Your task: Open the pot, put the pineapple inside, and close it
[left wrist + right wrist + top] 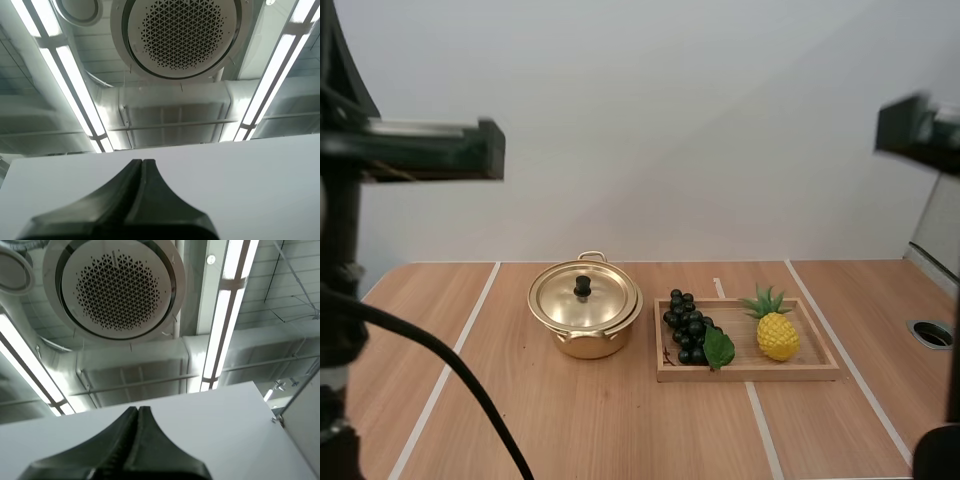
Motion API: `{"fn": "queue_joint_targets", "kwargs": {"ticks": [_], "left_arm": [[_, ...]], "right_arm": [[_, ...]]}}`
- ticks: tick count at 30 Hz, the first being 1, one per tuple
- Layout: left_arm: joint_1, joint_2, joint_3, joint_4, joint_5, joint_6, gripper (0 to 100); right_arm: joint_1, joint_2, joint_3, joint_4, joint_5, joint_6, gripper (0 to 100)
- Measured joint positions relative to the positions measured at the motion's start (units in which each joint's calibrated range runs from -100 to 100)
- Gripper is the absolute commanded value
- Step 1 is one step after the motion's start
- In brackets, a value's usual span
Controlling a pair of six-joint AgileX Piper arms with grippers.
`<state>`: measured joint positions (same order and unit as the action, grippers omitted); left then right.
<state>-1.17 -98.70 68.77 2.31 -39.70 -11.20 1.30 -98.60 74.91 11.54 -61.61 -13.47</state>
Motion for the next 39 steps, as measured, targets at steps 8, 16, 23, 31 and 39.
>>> {"fn": "queue_joint_targets", "kwargs": {"ticks": [8, 16, 23, 31, 39], "left_arm": [[0.00, 9.0, -20.6, 0.0, 9.9, 0.0, 0], [0.00, 22.5, -44.2, -0.1, 49.5, 0.0, 0], [0.00, 32.9, -54.8, -0.3, 82.0, 0.0, 0], [0.00, 40.2, -55.9, -0.5, 101.3, 0.0, 0], [0.00, 48.1, -56.0, -0.5, 103.3, 1.5, 0]], "right_arm": [[0.0, 8.4, -23.3, 0.5, 22.1, -0.7, 0], [0.0, 18.6, -43.3, 0.5, 55.1, -7.2, 0], [0.0, 29.5, -53.2, -8.5, 87.0, -8.7, 0], [0.0, 39.8, -54.3, -21.4, 110.0, -0.6, 0], [0.0, 47.7, -54.8, -28.4, 127.4, 1.6, 0]]}}
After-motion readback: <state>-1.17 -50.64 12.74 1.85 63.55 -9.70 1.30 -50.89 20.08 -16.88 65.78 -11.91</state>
